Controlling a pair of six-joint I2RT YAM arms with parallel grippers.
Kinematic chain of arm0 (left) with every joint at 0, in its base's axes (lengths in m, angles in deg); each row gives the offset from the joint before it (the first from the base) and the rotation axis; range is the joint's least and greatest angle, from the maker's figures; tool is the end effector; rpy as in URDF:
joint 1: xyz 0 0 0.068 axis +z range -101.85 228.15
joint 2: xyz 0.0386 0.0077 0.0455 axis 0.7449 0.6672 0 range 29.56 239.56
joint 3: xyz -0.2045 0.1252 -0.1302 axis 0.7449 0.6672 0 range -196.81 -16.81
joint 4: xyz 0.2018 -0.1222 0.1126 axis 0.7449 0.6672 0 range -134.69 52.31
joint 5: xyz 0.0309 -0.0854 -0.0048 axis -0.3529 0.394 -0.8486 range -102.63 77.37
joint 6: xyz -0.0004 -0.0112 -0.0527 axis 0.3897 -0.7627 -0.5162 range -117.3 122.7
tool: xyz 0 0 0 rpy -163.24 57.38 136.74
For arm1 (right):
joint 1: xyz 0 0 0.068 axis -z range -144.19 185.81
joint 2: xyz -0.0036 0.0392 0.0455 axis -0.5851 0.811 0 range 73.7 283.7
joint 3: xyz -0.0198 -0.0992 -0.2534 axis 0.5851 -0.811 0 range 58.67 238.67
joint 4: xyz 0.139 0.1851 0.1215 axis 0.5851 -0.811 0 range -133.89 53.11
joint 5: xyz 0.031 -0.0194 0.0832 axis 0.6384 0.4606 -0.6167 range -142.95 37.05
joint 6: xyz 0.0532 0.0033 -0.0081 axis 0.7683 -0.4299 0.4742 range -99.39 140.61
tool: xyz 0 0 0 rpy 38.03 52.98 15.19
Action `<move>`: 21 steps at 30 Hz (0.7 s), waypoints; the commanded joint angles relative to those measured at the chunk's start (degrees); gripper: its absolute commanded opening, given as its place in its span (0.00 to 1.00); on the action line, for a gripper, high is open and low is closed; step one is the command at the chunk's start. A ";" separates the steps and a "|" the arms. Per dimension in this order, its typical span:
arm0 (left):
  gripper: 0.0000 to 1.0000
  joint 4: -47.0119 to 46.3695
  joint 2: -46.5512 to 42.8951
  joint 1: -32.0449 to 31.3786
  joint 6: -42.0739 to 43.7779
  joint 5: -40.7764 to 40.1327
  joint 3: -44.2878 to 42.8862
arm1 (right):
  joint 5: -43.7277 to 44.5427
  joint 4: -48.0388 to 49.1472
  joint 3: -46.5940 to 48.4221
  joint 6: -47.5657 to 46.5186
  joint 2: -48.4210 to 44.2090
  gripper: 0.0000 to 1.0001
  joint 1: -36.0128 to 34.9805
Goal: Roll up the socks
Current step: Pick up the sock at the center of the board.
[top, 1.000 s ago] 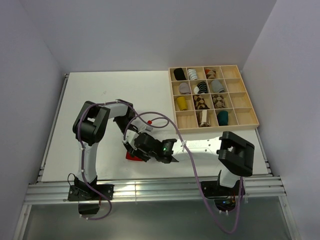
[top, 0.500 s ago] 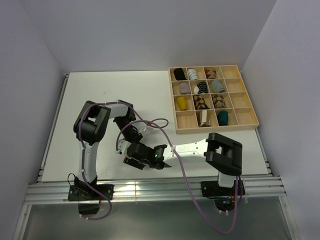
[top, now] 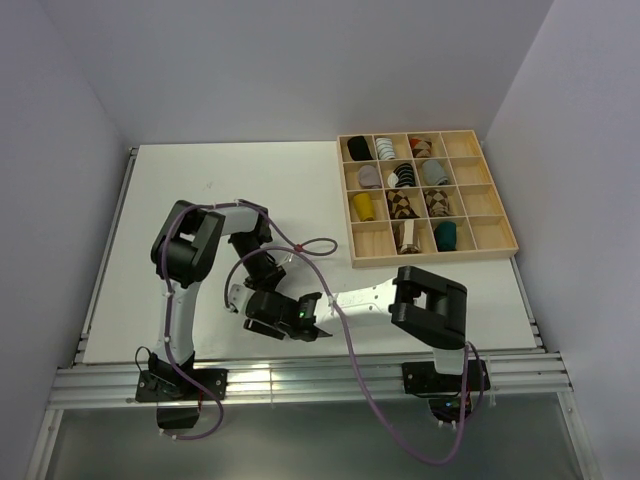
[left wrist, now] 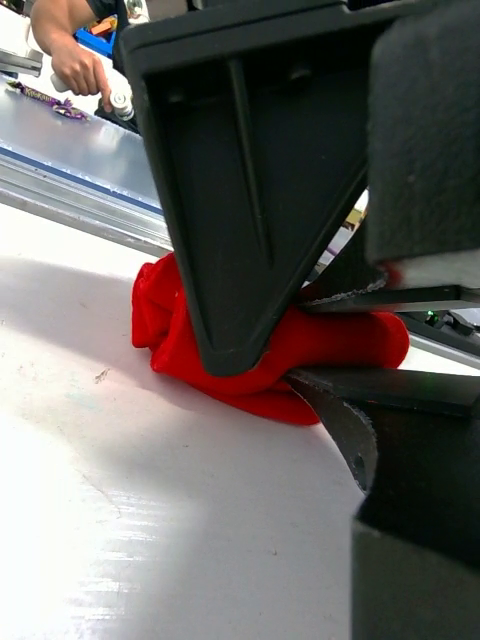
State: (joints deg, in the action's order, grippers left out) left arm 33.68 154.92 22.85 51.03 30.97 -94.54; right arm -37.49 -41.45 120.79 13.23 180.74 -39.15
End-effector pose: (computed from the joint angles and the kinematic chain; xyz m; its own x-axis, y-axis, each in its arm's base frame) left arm 0.2821 -0.1606 0.1075 -0.5288 0.8483 -0.0260 0.5086 0.2922 -0.8099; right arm 0.1088 0.3680 0.1531 -0.0819 -0.7816 -0.6183 -0.9039 0.3196 -0.2844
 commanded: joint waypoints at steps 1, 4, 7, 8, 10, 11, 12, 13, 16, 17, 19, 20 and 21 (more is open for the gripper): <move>0.17 -12.37 3.57 -0.19 4.40 -11.60 0.22 | 2.73 0.43 2.03 -1.32 2.55 0.57 -0.01; 0.22 -11.14 4.10 -0.19 4.66 -10.90 -0.48 | 2.12 -0.10 2.38 -1.24 4.13 0.50 0.07; 0.25 -9.90 4.37 -0.19 4.48 -10.55 -0.93 | 2.29 -0.89 3.08 -1.15 6.07 0.32 0.08; 0.26 -9.21 4.28 -0.10 5.01 -10.55 -0.93 | 1.86 -1.50 3.17 -0.89 6.77 0.26 0.25; 0.27 -8.94 3.84 -0.10 5.27 -10.37 -1.19 | 1.24 -1.94 3.44 -0.54 7.04 0.17 0.43; 0.27 -7.72 3.75 -0.10 5.71 -10.20 -1.45 | 0.89 -2.29 3.26 -0.27 7.12 0.13 0.78; 0.26 -7.53 3.58 -0.01 5.72 -9.85 -1.80 | 0.80 -2.47 3.26 -0.01 7.13 0.03 0.87; 0.27 -6.83 3.23 0.25 6.24 -9.41 -2.85 | 0.71 -2.56 3.09 0.17 6.95 0.00 1.04; 0.29 -1.22 3.05 1.92 9.74 -5.72 -6.44 | -0.17 -2.74 2.30 0.87 6.07 0.00 1.74; 0.29 0.02 3.13 3.05 10.37 -3.97 -7.51 | -0.43 -3.00 2.12 1.13 5.72 0.00 1.92; 0.31 0.29 2.09 4.81 10.54 -3.52 -8.66 | -1.05 -3.35 2.03 1.40 5.37 0.00 2.36; 0.31 0.29 1.65 5.26 10.99 -3.52 -8.58 | -1.14 -3.70 1.94 1.57 5.37 0.00 2.45; 0.32 0.29 1.21 5.70 11.25 -3.60 -8.57 | -1.49 -3.79 1.86 1.58 5.28 0.00 2.54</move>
State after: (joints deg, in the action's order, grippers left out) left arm 38.77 157.02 26.00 57.09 28.32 -100.79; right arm -37.34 -40.99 124.25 13.30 183.78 -37.38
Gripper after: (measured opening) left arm 0.318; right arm 0.336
